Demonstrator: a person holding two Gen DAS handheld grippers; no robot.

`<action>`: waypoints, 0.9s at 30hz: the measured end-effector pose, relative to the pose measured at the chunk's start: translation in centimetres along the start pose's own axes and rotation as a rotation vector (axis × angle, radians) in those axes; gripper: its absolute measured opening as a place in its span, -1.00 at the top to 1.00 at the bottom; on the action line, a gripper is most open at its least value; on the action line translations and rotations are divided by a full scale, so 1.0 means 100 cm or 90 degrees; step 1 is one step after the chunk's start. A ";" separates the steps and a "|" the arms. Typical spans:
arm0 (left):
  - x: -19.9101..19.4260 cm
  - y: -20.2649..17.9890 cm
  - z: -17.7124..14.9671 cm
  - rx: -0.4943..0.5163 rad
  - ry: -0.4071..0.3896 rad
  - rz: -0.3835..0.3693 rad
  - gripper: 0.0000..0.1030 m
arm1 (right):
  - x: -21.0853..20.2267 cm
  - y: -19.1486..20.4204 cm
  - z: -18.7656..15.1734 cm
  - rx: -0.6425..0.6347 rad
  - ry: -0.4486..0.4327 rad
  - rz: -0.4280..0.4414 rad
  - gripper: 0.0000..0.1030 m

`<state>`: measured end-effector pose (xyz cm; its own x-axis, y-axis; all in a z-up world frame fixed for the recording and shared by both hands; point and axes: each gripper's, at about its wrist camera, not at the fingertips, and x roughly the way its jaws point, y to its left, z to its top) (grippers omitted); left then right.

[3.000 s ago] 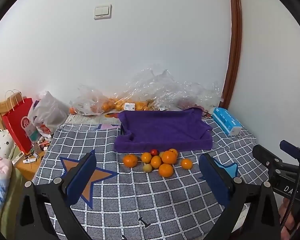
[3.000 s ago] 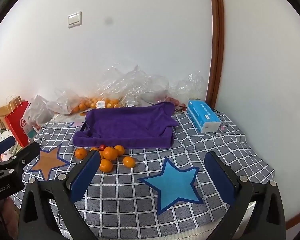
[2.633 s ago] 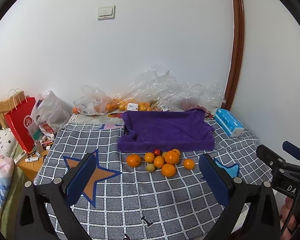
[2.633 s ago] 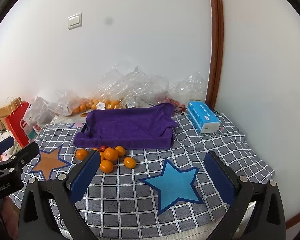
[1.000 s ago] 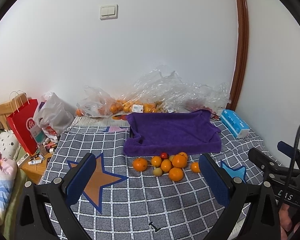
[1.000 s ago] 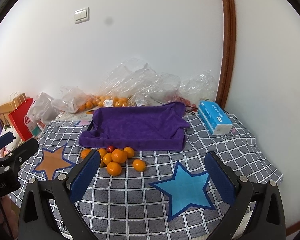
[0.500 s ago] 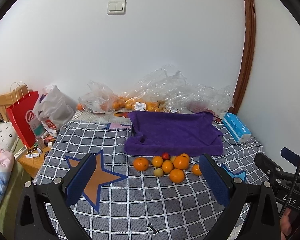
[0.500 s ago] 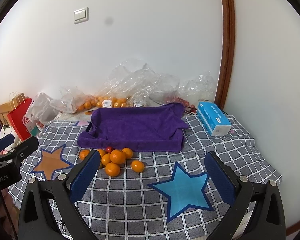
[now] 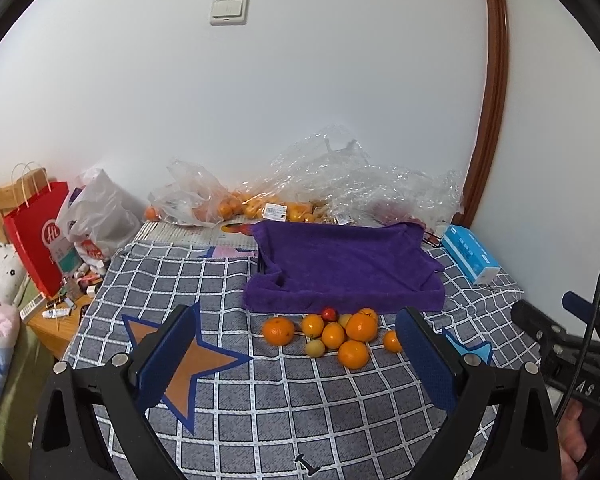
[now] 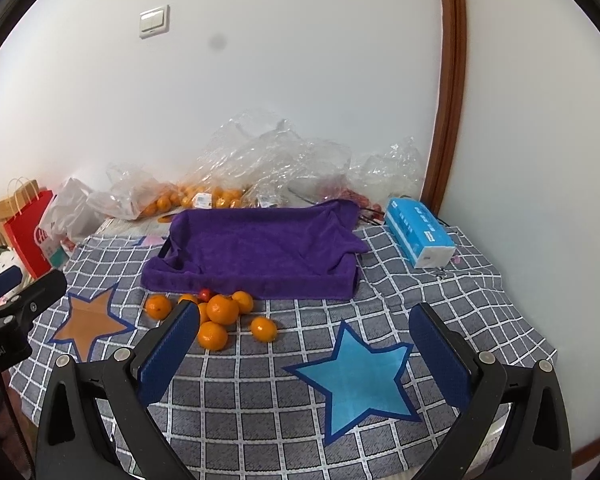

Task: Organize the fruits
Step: 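Grasp an orange with the left tool while the right tool grasps another orange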

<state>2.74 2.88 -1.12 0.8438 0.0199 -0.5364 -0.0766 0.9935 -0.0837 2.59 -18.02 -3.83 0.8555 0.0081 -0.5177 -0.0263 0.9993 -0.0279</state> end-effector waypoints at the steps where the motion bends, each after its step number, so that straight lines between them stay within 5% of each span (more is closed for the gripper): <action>1: 0.001 0.000 0.001 0.001 -0.002 0.005 -0.95 | 0.000 0.000 0.001 0.005 -0.001 0.000 -1.00; 12: 0.033 0.011 0.008 0.012 -0.001 0.013 -0.95 | 0.033 -0.008 0.008 0.029 -0.012 0.022 -1.00; 21: 0.099 0.034 -0.006 -0.034 0.064 0.018 -0.94 | 0.101 -0.008 -0.008 0.013 0.029 0.053 -0.98; 27: 0.138 0.056 -0.029 -0.060 0.134 0.031 -0.67 | 0.146 0.002 -0.031 -0.005 0.094 0.086 -0.33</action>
<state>12.45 8.41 -11.41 0.7091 0.0332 -0.7044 -0.1721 0.9768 -0.1271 13.42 -17.80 -14.07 0.7588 0.1362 -0.6369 -0.1405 0.9891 0.0442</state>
